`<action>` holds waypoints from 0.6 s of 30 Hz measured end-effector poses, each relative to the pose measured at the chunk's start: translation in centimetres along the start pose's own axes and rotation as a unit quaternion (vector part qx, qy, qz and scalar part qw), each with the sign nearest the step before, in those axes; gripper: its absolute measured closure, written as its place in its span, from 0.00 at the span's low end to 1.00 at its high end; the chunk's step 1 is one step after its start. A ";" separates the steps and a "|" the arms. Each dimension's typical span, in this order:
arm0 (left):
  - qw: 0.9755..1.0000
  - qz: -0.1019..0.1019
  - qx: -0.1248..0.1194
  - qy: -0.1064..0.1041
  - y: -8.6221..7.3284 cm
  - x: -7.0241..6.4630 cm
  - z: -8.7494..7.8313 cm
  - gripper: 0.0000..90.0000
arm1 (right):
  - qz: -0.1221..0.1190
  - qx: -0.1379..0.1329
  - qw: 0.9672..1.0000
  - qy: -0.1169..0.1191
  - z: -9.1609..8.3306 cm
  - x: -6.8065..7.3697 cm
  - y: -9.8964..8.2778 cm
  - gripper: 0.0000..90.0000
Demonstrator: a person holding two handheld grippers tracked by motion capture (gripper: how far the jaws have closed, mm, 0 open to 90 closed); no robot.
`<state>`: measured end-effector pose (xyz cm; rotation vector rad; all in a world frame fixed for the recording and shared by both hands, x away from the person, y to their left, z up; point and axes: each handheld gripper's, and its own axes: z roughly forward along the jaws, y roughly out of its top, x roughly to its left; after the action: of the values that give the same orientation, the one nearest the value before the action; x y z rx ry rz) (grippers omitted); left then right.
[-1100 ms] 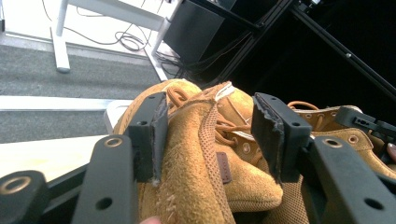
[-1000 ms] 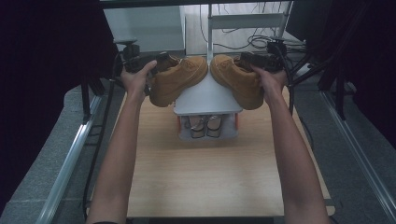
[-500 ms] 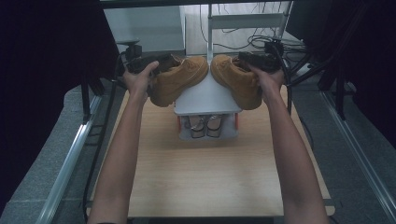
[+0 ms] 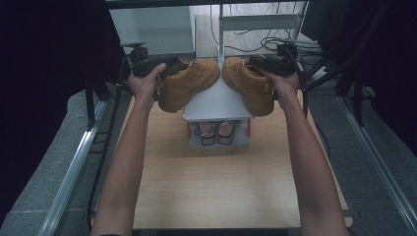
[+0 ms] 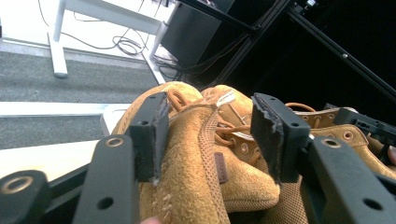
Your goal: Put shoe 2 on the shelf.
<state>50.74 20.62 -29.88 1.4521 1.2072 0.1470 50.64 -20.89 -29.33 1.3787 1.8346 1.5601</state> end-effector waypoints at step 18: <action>0.999 0.040 -0.023 0.003 1.0 -0.6 -3.4 0.47 | -0.049 -0.046 0.998 -0.020 -2.7 1.2 2.2 0.35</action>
<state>48.69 22.64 -27.71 1.4604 1.1444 0.2327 48.90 -21.54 -26.15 1.2515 1.7562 1.5354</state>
